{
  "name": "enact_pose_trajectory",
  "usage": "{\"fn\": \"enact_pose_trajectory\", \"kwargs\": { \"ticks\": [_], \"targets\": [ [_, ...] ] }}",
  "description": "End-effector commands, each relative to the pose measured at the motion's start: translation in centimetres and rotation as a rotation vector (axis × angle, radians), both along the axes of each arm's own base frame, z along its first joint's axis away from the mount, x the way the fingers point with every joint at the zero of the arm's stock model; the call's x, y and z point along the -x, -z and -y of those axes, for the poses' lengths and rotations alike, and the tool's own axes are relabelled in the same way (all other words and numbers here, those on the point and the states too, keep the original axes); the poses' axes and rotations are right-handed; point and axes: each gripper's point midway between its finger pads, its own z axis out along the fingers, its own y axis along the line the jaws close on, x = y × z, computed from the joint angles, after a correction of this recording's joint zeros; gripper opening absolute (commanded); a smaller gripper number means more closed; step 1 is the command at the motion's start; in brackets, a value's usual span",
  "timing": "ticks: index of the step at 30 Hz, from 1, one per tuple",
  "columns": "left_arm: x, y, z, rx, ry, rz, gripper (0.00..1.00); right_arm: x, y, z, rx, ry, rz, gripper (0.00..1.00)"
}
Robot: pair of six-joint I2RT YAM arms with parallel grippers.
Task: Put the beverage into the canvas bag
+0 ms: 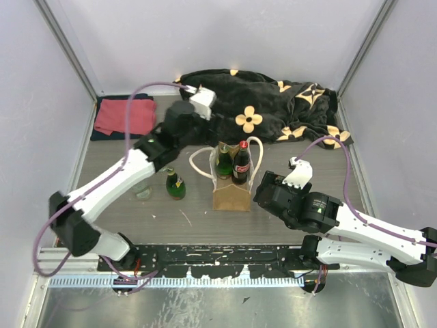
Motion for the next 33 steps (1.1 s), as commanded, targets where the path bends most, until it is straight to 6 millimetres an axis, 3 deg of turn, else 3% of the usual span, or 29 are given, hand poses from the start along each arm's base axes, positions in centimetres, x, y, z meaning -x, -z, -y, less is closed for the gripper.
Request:
{"fn": "enact_pose_trajectory", "kwargs": {
  "ticks": [1,2,6,10,12,20,33],
  "targets": [
    [1.8,-5.1,-7.8,0.004,-0.120,0.064,0.87,-0.4,-1.5,-0.5,-0.051,0.006,0.036,1.00],
    [3.0,-5.6,-9.6,0.004,-0.138,0.069,0.87,-0.4,-1.4,-0.5,-0.052,0.006,0.035,1.00],
    [7.2,-2.6,-14.3,-0.054,-0.187,-0.021,0.91,-0.4,-1.3,-0.5,-0.062,0.003,0.038,1.00],
    [11.1,0.2,-16.2,-0.024,-0.216,-0.154,0.91,-0.3,-1.3,-0.3,-0.068,0.003,0.039,1.00],
    [12.1,1.6,-16.5,-0.013,-0.224,-0.204,0.91,-0.2,-1.2,-0.2,-0.074,0.005,0.039,1.00],
    [10.7,5.3,-16.4,-0.039,-0.275,-0.209,0.92,-0.2,-0.9,-0.2,-0.074,0.014,0.033,1.00],
    [10.4,9.7,-15.3,-0.029,-0.273,-0.273,0.89,-0.3,-0.5,-0.4,-0.053,0.017,0.024,1.00]
  ]
}}
